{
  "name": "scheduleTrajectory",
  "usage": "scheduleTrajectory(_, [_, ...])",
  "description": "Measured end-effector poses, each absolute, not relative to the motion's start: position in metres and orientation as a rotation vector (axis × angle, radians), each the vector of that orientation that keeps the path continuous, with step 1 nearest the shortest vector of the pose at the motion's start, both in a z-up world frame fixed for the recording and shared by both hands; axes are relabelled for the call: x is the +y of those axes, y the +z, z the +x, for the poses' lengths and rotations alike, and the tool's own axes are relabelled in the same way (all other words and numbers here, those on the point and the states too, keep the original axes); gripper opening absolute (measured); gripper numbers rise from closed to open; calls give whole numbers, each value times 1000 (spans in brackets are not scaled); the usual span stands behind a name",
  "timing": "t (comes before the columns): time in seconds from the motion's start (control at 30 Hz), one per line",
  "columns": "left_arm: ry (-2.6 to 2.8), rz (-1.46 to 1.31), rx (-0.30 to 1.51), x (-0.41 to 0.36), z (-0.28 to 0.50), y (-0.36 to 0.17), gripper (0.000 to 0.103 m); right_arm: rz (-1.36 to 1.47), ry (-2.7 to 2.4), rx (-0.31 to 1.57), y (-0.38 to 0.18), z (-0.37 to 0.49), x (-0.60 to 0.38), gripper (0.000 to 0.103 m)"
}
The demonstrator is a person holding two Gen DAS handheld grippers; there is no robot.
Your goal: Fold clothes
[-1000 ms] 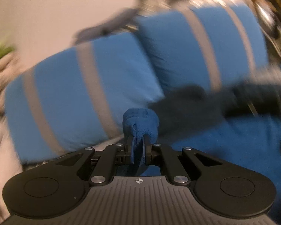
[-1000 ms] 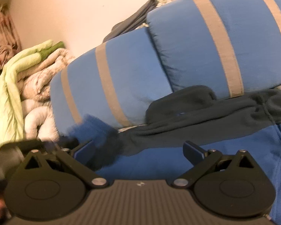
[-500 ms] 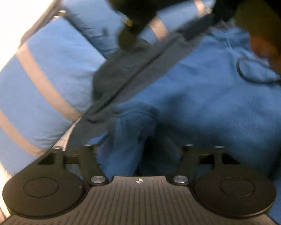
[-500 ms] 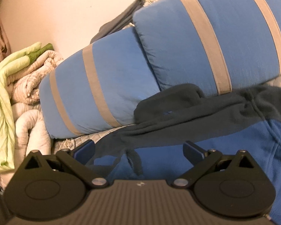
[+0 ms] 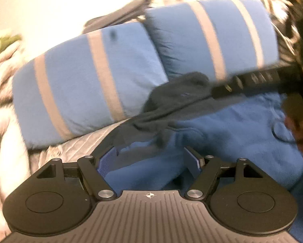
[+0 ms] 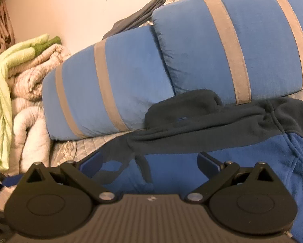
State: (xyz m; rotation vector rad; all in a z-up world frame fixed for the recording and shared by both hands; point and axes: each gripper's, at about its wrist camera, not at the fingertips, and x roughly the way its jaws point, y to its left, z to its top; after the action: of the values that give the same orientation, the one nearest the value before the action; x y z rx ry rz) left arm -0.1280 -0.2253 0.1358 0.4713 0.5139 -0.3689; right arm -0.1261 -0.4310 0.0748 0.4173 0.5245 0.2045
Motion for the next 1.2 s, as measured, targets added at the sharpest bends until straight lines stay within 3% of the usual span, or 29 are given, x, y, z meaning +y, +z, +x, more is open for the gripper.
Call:
scheduleTrajectory(0.27, [-251, 411, 449, -220, -117, 155, 72, 348, 240, 519, 74, -128, -419, 103])
scheduleTrajectory(0.77, [29, 379, 286, -226, -112, 136, 73, 319, 190, 572, 71, -124, -426, 103])
scheduleTrajectory(1.2, [139, 297, 285, -208, -111, 140, 73, 624, 286, 907, 60, -92, -442, 92])
